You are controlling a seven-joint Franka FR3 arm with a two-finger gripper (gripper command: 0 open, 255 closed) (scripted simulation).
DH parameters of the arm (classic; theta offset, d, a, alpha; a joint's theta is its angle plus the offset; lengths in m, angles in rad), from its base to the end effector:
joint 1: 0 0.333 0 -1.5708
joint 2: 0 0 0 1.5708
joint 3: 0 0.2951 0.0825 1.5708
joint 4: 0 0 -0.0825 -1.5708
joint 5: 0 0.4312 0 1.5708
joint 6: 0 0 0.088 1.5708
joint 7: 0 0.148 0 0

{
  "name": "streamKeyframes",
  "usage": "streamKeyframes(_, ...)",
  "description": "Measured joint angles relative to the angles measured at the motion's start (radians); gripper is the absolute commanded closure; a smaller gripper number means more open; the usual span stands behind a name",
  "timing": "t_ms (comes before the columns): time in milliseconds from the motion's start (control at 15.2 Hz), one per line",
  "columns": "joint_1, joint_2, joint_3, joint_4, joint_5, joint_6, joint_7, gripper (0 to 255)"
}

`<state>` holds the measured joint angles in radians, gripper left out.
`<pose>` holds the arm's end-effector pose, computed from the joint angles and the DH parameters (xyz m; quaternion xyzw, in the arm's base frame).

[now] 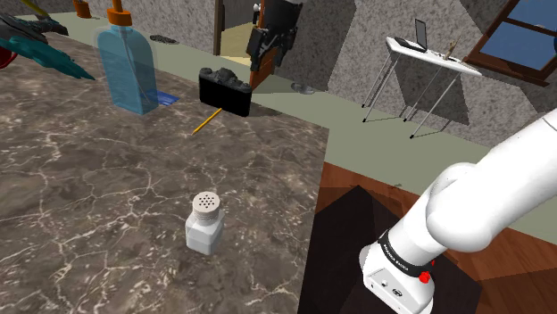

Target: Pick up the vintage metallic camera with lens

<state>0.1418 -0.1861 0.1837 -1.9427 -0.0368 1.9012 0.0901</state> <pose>0.5443 0.1836 0.5043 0.9895 0.1214 0.0762 0.0194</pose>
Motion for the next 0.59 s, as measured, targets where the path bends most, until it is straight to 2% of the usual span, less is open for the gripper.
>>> streamKeyframes(396,0.053,0.186,0.073,0.173,-0.099,-0.007,0.016,0)
streamKeyframes(594,0.06,0.219,0.081,0.163,-0.119,0.031,0.021,0)
